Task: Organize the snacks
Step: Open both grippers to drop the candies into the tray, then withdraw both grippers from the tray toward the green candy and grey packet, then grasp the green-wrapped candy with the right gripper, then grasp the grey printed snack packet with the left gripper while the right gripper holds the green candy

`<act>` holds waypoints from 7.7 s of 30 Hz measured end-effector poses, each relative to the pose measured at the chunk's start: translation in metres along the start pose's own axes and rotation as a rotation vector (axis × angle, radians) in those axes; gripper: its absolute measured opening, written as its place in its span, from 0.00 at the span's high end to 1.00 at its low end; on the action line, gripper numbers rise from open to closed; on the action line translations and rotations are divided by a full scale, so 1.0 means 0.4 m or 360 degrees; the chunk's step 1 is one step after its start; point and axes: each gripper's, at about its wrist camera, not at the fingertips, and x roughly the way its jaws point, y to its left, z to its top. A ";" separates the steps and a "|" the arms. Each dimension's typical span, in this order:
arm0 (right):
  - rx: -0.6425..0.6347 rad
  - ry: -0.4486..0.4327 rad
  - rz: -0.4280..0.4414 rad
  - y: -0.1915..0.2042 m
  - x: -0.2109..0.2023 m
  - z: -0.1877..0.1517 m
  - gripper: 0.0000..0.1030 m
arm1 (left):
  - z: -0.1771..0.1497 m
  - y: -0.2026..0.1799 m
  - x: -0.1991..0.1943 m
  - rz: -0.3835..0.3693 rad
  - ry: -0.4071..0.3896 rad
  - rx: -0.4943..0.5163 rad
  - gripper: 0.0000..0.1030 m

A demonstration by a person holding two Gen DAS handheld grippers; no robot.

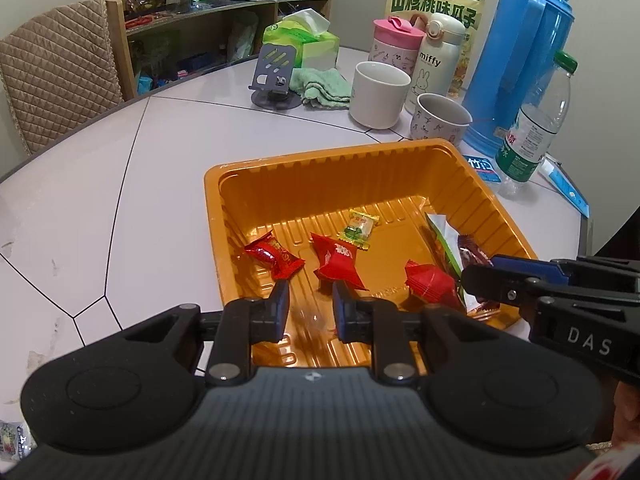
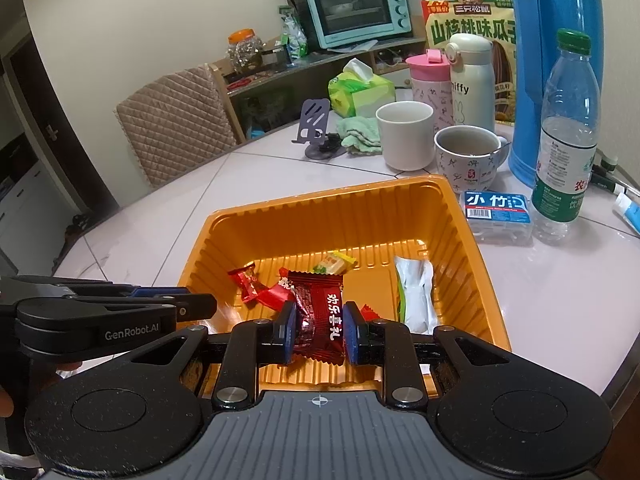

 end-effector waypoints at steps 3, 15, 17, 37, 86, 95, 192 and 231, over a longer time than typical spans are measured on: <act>0.0006 0.0000 -0.0001 0.000 0.004 0.003 0.76 | 0.003 0.000 0.000 0.0001 -0.0007 0.0009 0.77; 0.0001 0.0010 0.0003 0.012 0.024 0.010 0.76 | 0.003 0.025 -0.013 0.0000 -0.0013 -0.0006 0.74; -0.0003 0.0014 0.0004 0.016 0.031 0.010 0.76 | 0.003 0.029 -0.015 -0.0005 -0.0014 -0.0011 0.73; -0.0017 0.0028 -0.0020 0.019 0.072 0.014 0.62 | -0.002 0.040 -0.028 -0.0009 -0.0012 -0.0030 0.65; -0.0048 0.0191 0.0269 0.224 -0.145 -0.202 0.23 | -0.342 0.190 -0.416 0.0213 -0.0040 -0.0376 0.22; -0.0156 0.0315 0.0345 0.298 -0.113 -0.260 0.23 | -0.424 0.247 -0.443 0.0299 0.0039 -0.0491 0.22; -0.0357 0.0403 0.0130 0.516 0.242 -0.266 0.80 | -0.364 0.618 -0.146 0.0378 0.0134 0.0155 0.27; -0.0618 0.0379 0.0142 0.530 0.227 -0.301 0.80 | -0.396 0.566 -0.186 0.0375 0.0238 -0.0306 0.67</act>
